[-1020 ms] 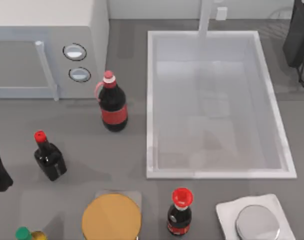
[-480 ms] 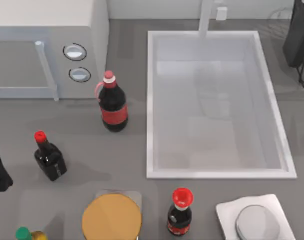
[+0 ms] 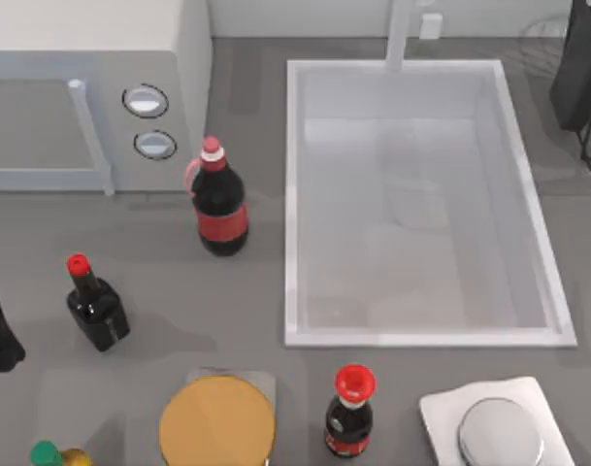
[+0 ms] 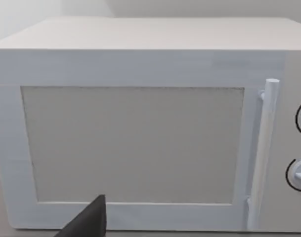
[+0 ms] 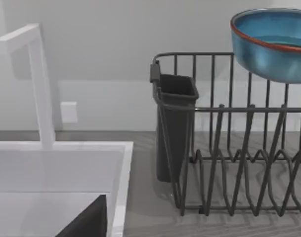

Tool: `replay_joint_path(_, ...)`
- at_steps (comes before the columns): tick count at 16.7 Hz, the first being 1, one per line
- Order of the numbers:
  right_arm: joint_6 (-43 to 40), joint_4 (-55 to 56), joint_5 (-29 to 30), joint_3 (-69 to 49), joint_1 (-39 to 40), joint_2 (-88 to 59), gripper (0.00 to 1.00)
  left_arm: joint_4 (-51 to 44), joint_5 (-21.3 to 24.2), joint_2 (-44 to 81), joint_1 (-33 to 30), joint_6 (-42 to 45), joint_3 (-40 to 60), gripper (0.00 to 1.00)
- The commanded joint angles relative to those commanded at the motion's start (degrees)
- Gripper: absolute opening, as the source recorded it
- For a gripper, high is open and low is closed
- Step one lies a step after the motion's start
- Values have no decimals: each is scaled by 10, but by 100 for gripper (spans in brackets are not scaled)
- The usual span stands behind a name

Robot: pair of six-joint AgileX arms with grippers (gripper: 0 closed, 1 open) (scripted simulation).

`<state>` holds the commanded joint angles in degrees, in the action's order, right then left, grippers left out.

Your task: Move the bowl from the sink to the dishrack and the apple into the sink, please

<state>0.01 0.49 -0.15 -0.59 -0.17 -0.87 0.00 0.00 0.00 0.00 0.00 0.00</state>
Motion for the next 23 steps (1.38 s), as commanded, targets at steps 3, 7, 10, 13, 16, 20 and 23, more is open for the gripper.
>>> replay_joint_path(3,0,-5,2,6,2,9,100,0,0,0,0,0,0,100)
replay_joint_path(7,0,-5,2,6,2,9,100,0,0,0,0,0,0,100)
replay_joint_path(10,0,-5,2,6,2,9,100,0,0,0,0,0,0,100)
replay_joint_path(13,0,-5,2,6,2,9,100,0,0,0,0,0,0,100)
replay_joint_path(16,0,-5,2,6,2,9,100,0,0,0,0,0,0,100)
replay_joint_path(20,0,-5,2,6,2,9,100,0,0,0,0,0,0,100)
replay_joint_path(23,0,-5,2,6,2,9,100,0,0,0,0,0,0,100)
